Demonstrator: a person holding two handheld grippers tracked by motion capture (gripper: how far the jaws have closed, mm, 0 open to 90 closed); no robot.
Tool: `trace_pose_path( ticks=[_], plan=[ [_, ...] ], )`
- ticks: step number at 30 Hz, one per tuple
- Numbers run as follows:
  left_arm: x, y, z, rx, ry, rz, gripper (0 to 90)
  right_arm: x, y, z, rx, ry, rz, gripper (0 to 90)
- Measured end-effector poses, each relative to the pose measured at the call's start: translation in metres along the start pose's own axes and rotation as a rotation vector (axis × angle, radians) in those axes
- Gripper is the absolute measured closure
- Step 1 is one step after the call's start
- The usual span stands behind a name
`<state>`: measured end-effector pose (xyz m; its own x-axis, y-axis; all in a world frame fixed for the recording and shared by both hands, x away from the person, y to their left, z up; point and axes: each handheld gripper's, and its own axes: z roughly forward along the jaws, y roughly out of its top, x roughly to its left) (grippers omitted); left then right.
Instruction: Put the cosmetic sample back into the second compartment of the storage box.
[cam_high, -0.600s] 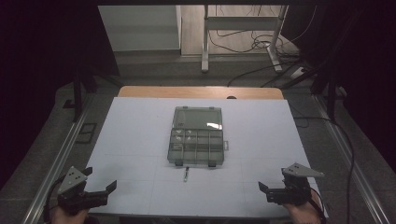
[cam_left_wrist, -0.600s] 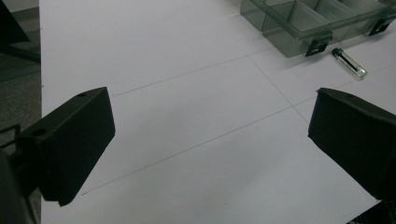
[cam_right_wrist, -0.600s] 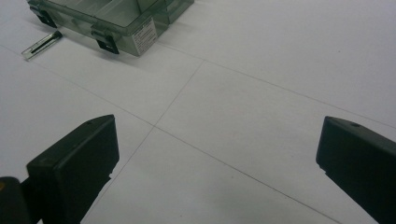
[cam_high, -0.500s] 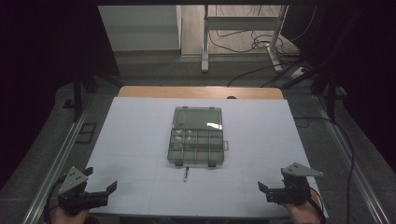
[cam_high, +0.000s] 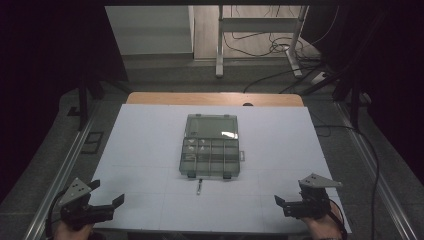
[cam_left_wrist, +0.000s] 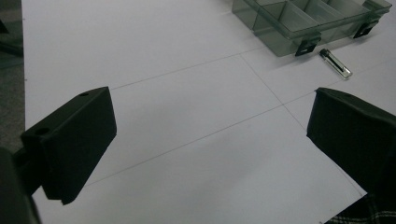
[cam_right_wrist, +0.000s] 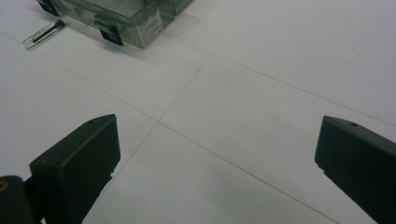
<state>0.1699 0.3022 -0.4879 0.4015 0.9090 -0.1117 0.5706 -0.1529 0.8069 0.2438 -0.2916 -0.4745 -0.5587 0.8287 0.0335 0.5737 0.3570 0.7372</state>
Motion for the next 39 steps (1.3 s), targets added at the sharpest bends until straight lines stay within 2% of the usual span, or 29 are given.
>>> trace_pose_path(
  ticks=[4, 10, 12, 18, 24, 31, 39],
  plan=[
    [0.000, -0.001, -0.001, -0.015, 0.014, 0.004, 0.8, 0.000, 0.000, 0.000, 0.001, 0.001, -0.001, 0.4],
    [-0.004, 0.000, 0.000, -0.008, 0.020, 0.042, 0.8, 0.000, 0.000, -0.001, -0.011, -0.003, 0.001, 0.4],
    [-0.004, 0.000, 0.000, -0.007, 0.021, 0.047, 0.8, 0.001, 0.002, -0.001, -0.036, 0.024, 0.021, 0.4],
    [-0.002, -0.001, -0.001, -0.018, 0.014, 0.028, 0.9, 0.005, 0.006, 0.003, -0.054, 0.062, 0.017, 0.5],
    [-0.003, 0.000, 0.000, -0.013, 0.007, 0.044, 1.7, 0.010, 0.012, 0.010, -0.049, 0.082, -0.013, 0.0],
    [-0.004, 0.002, 0.002, -0.015, 0.001, 0.049, 1.7, 0.016, 0.016, 0.015, -0.046, 0.139, -0.046, 1.3],
    [-0.005, 0.003, 0.004, -0.010, -0.004, 0.064, 1.7, 0.026, 0.023, 0.021, -0.052, 0.177, -0.068, 1.4]
  ],
)
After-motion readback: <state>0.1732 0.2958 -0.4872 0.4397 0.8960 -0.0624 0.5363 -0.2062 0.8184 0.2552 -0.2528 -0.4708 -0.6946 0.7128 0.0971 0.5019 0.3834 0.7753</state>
